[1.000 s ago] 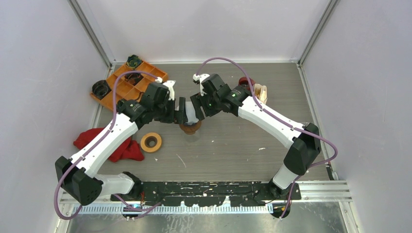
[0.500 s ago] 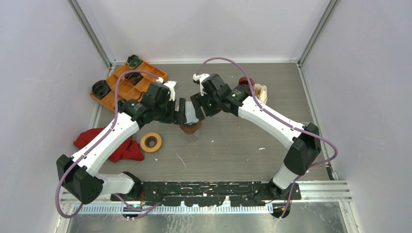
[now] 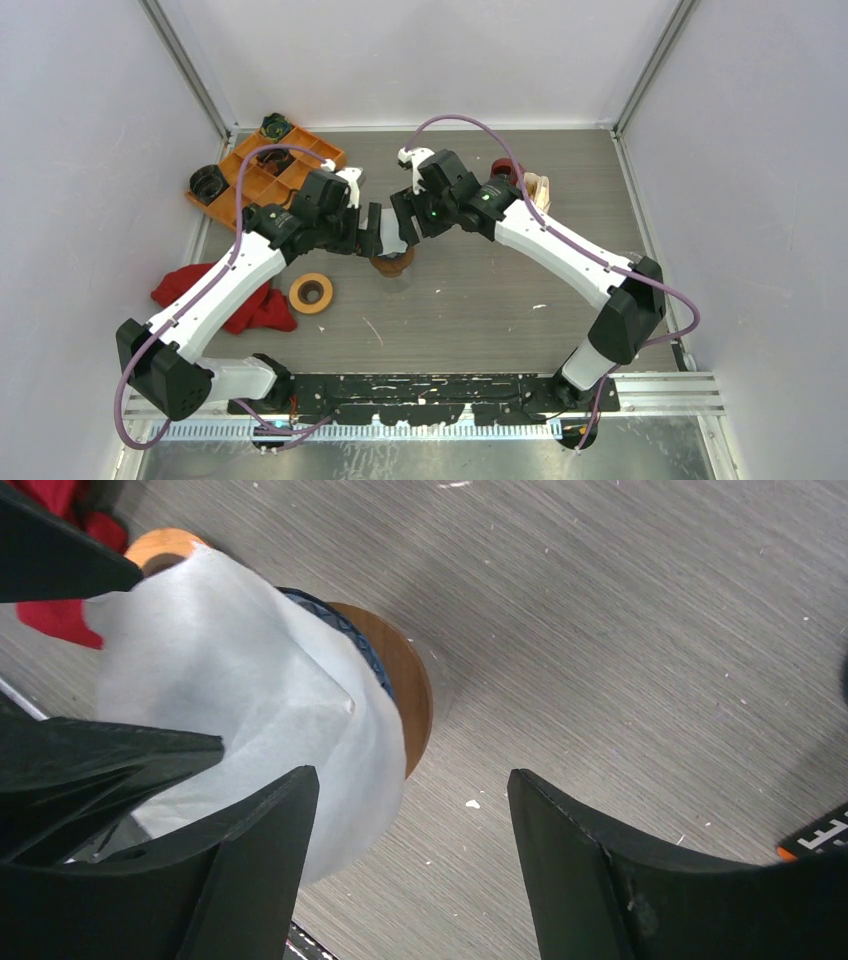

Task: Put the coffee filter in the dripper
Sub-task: Place the coffee filter in the coffee dripper, then move the coffee server to the center of the board.

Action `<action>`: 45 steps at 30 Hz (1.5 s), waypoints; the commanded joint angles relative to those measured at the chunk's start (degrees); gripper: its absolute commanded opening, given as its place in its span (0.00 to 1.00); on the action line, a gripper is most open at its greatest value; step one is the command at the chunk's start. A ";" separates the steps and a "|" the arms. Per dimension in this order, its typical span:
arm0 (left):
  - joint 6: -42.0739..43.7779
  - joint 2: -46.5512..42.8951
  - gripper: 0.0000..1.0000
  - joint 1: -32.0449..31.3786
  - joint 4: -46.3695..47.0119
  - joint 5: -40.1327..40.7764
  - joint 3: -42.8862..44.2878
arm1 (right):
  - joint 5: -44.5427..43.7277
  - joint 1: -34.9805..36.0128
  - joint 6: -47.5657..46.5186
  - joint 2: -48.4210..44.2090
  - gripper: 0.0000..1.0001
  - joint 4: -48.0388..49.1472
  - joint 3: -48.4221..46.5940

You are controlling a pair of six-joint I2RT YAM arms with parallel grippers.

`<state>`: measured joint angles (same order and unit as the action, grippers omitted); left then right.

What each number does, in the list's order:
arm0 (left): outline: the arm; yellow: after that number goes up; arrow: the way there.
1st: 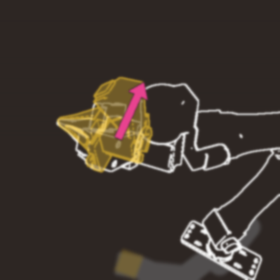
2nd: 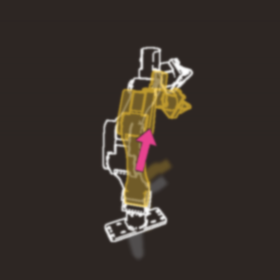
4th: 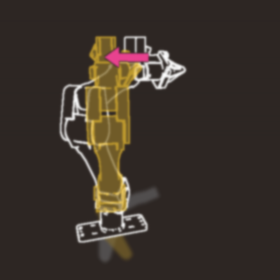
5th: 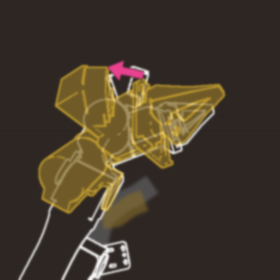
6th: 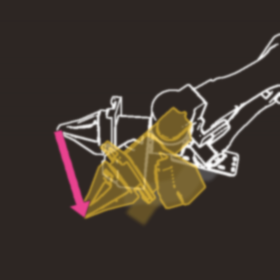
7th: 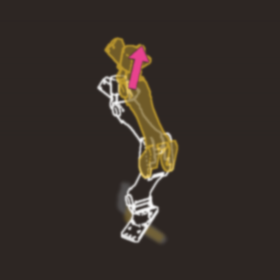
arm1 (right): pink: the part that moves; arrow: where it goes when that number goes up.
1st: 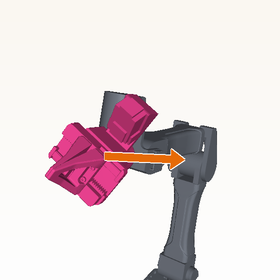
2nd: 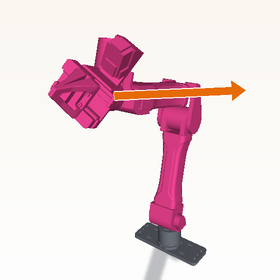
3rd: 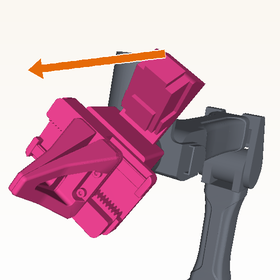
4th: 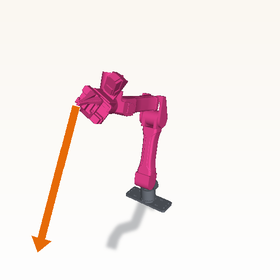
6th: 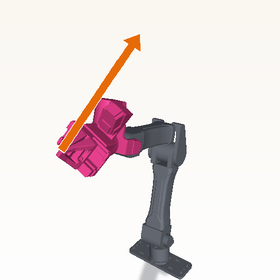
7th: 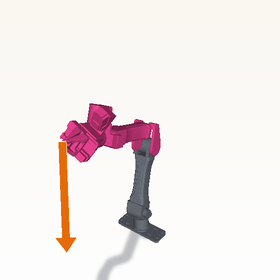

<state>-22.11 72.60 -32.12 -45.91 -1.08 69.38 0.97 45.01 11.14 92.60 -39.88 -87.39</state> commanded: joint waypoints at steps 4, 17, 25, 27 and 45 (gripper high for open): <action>-0.73 -2.57 0.92 0.26 2.42 0.21 2.40 | 2.19 -0.15 0.51 -7.45 0.80 7.48 1.16; -1.56 -10.02 0.98 0.30 3.84 2.29 1.66 | 0.02 -0.24 -1.56 -17.78 0.81 15.28 11.92; 1.83 -18.64 0.99 0.30 9.54 7.80 -3.37 | 0.59 -0.21 -3.47 -27.29 0.81 26.03 26.04; 3.56 -20.67 0.99 0.35 11.45 9.46 -5.09 | 1.20 -0.24 -3.68 -28.67 0.81 29.18 30.05; 14.64 -27.73 0.99 1.11 21.86 21.11 -14.09 | 4.77 2.93 -8.86 -25.02 0.72 75.39 60.37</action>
<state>-9.06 46.39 -31.97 -28.42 17.21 56.80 6.55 46.94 4.58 64.75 17.65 -28.86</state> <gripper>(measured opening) 0.992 0.720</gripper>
